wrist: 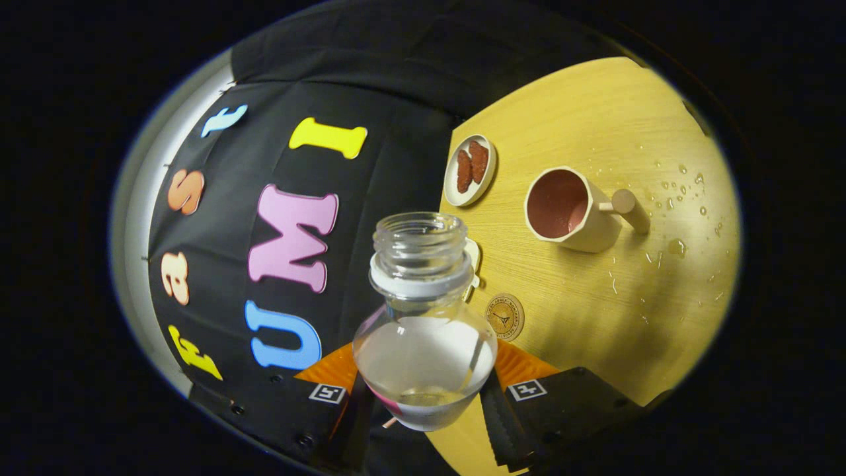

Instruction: Take the bottle from table, then pour the juice into the cup, finally place the bottle on the coaster

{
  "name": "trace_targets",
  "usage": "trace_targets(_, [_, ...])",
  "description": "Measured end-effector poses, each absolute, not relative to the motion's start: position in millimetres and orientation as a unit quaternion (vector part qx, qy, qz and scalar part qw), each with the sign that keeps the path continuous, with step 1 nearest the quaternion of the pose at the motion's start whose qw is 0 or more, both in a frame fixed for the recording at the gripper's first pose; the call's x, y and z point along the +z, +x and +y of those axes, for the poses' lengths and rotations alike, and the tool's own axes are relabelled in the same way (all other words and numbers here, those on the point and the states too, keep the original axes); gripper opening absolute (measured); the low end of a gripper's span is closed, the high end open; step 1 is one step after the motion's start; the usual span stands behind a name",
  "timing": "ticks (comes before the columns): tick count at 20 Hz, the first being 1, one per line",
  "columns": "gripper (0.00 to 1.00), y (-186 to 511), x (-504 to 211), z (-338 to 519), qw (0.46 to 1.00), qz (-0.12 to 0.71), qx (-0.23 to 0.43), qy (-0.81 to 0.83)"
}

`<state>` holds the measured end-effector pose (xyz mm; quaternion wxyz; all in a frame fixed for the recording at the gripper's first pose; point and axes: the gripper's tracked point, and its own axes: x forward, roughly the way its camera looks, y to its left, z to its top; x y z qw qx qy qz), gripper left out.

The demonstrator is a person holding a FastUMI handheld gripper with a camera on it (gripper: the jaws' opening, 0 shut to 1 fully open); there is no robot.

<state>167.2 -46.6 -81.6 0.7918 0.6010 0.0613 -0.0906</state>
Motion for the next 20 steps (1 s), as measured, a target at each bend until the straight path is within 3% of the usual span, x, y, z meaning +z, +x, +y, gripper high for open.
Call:
trace_targets(4, [0.73,154.4,-89.9,-39.7,0.892,0.051,-0.079,0.442])
trace_targets(9, [0.74,154.4,-116.2,-29.9,0.956,0.049,-0.079,0.277])
trace_targets(20, [0.73,217.2,-106.5,-27.3,0.989,0.038,-0.13,0.052])
